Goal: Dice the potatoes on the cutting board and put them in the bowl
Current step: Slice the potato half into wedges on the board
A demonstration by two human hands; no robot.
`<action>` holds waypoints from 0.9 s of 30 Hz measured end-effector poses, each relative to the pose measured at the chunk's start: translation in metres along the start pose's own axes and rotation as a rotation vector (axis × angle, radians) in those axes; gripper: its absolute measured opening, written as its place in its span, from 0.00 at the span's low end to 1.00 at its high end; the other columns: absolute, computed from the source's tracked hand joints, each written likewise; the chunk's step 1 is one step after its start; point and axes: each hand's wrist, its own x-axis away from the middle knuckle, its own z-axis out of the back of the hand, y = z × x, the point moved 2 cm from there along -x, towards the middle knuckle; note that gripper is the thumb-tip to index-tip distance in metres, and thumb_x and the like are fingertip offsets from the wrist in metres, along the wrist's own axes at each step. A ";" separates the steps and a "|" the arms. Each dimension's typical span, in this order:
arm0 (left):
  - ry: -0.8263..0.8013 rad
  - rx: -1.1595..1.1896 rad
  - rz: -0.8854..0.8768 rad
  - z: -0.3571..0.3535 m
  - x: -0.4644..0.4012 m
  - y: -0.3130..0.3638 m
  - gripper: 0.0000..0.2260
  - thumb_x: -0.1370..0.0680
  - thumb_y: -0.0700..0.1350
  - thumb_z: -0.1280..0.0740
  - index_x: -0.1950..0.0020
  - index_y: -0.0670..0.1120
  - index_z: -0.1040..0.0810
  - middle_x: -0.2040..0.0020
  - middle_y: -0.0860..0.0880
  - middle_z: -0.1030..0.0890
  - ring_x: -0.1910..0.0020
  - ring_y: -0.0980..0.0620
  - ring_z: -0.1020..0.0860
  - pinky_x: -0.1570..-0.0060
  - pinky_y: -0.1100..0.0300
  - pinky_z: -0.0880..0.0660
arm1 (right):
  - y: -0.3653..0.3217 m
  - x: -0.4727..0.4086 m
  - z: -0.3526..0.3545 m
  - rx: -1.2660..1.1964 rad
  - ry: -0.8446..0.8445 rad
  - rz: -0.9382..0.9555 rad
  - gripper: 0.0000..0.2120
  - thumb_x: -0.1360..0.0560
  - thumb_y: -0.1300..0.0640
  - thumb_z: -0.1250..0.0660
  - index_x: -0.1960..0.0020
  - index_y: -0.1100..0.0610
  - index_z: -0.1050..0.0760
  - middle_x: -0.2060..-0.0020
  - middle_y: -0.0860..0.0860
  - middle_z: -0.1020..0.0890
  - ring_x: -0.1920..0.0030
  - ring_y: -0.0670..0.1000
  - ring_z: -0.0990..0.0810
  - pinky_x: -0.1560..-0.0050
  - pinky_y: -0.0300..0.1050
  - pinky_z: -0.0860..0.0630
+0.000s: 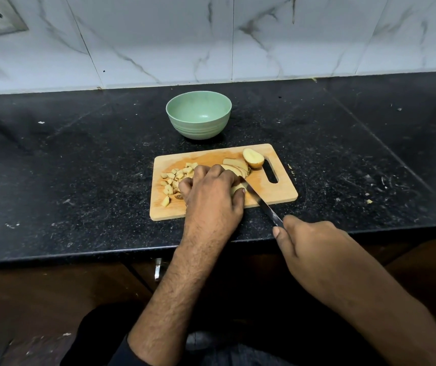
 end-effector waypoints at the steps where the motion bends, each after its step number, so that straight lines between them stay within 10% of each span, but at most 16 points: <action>1: 0.002 0.008 0.002 0.000 -0.001 0.000 0.10 0.21 0.54 0.34 0.42 0.54 0.21 0.46 0.58 0.26 0.39 0.54 0.35 0.48 0.55 0.50 | 0.000 -0.001 -0.001 0.006 -0.002 0.006 0.15 0.16 0.42 0.52 0.57 0.48 0.39 0.65 0.48 0.26 0.62 0.49 0.25 0.58 0.49 0.25; 27: 0.075 0.127 0.032 -0.007 0.009 -0.010 0.11 0.24 0.57 0.31 0.44 0.55 0.20 0.47 0.60 0.25 0.39 0.56 0.37 0.43 0.54 0.46 | 0.017 0.019 -0.004 -0.063 0.009 0.008 0.17 0.17 0.40 0.52 0.58 0.48 0.36 0.68 0.49 0.24 0.68 0.45 0.24 0.66 0.41 0.27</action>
